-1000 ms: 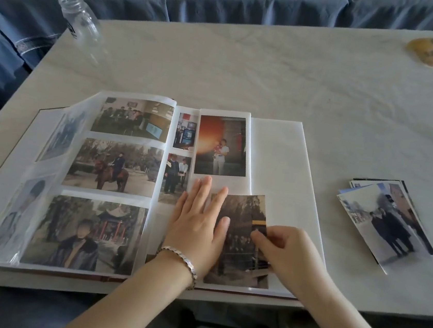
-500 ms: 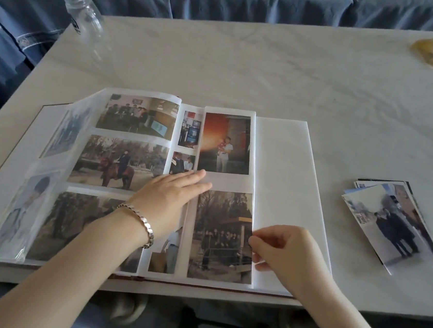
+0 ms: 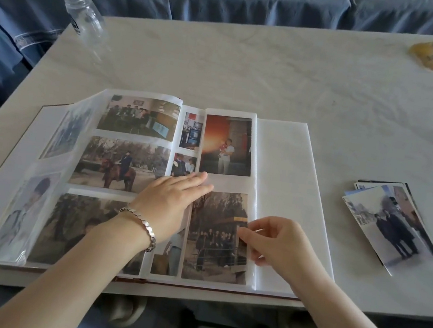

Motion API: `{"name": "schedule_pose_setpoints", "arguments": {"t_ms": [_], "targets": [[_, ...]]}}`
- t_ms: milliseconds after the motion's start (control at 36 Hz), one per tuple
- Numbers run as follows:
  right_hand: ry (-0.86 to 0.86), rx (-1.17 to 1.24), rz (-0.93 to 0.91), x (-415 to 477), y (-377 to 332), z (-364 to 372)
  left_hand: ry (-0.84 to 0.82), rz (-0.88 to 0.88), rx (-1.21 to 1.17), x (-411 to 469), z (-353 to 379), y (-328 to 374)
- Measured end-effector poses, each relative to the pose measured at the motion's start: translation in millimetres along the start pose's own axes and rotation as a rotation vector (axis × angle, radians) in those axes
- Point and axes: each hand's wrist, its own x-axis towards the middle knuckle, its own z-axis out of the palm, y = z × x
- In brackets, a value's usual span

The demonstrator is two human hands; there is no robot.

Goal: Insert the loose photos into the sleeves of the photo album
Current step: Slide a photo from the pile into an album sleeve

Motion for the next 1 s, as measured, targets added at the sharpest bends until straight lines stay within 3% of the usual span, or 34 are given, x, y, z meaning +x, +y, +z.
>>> {"name": "schedule_pose_setpoints", "arguments": {"t_ms": [333, 583, 750, 806, 1000], "targets": [[0.251, -0.137, -0.157, -5.4, 8.7, 4.1, 0.007, 0.001, 0.002, 0.5, 0.3, 0.6], [0.177, -0.081, -0.124, -2.3, 8.6, 2.3, 0.018, -0.014, -0.011, -3.6, -3.6, 6.0], [0.158, -0.130, -0.154, -2.7, 14.6, -15.8, 0.241, -0.101, -0.028, 1.2, 8.4, 34.2], [0.221, -0.195, -0.187, -3.9, 20.0, -33.2, 0.282, -0.125, -0.051, 6.4, 10.5, 49.9], [0.531, -0.528, -0.169, -5.7, 41.3, -110.2, 0.106, -0.082, 0.003, 40.2, 13.2, 86.9]]}}
